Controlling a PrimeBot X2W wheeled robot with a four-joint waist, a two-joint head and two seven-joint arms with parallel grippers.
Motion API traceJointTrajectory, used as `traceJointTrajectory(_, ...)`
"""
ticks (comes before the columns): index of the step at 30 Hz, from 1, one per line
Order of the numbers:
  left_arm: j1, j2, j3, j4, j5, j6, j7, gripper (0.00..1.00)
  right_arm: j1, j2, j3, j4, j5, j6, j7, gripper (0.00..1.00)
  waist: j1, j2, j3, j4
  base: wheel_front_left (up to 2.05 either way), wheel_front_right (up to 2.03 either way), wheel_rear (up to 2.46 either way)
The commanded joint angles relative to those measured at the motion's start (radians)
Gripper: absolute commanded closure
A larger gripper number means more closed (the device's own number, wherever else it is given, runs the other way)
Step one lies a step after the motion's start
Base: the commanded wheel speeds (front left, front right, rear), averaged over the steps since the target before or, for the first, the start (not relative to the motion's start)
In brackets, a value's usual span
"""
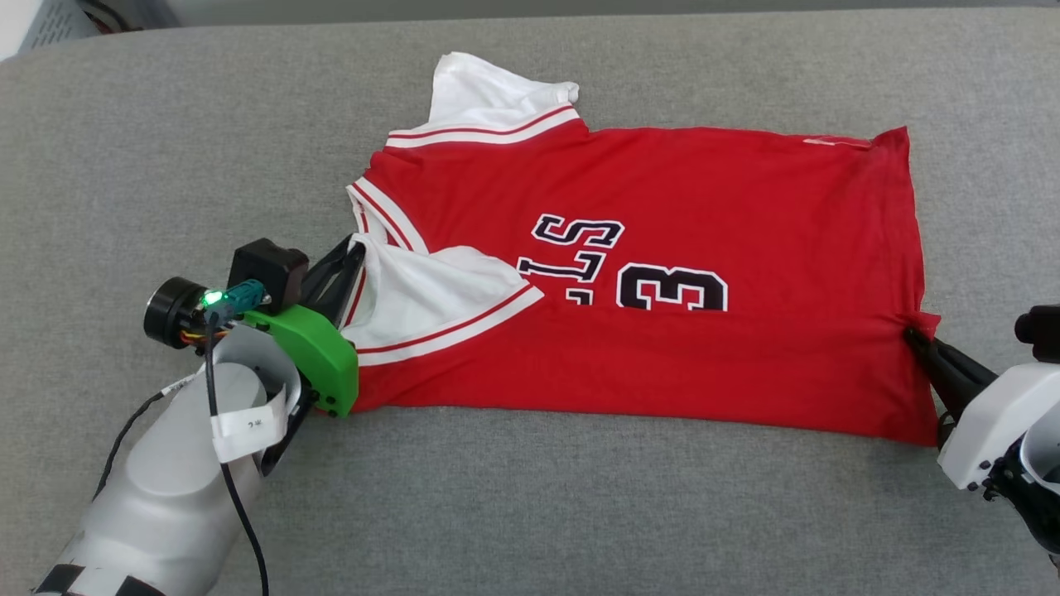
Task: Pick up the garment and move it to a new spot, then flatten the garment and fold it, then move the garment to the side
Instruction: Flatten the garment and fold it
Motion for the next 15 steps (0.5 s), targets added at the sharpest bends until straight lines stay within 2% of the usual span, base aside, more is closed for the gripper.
traceJointTrajectory(1,-0.021,-0.013,-0.022,0.027,-0.013,-0.002,-0.009,1.00,-0.026,0.003,0.017,0.019,0.007,-0.001,0.003,1.00,-0.0001,-0.0001,0.035,-0.016,0.00,0.00,0.00)
traceJointTrajectory(6,-0.045,-0.030,-0.109,0.132,-0.080,-0.003,-0.012,1.00,-0.073,0.014,0.078,0.089,0.011,-0.001,-0.011,1.00,-0.0001,-0.0001,0.051,-0.018,0.00,0.00,0.00)
traceJointTrajectory(11,-0.058,-0.030,-0.161,0.169,-0.125,-0.003,-0.014,1.00,-0.095,0.002,0.121,0.124,0.024,-0.001,-0.033,1.00,-0.0001,-0.0001,0.040,-0.014,0.00,0.00,0.00)
traceJointTrajectory(12,-0.062,-0.025,-0.161,0.168,-0.128,-0.003,-0.014,1.00,-0.099,-0.002,0.127,0.125,0.025,-0.001,-0.042,0.84,-0.0001,-0.0001,0.035,-0.013,0.00,0.00,0.00)
traceJointTrajectory(13,-0.064,-0.021,-0.156,0.166,-0.131,-0.003,-0.014,0.76,-0.101,-0.005,0.130,0.124,0.028,-0.001,-0.049,0.60,-0.0001,-0.0001,0.028,-0.011,0.00,0.00,0.00)
traceJointTrajectory(14,-0.064,-0.017,-0.153,0.165,-0.132,-0.003,-0.014,0.24,-0.101,-0.007,0.132,0.122,0.030,-0.001,-0.054,0.11,-0.0001,-0.0001,0.022,-0.010,0.00,0.00,0.00)
traceJointTrajectory(15,-0.068,-0.010,-0.150,0.161,-0.127,-0.003,-0.014,0.00,-0.100,-0.011,0.132,0.117,0.029,-0.001,-0.064,0.00,-0.0001,-0.0001,0.012,-0.007,0.00,0.00,0.00)
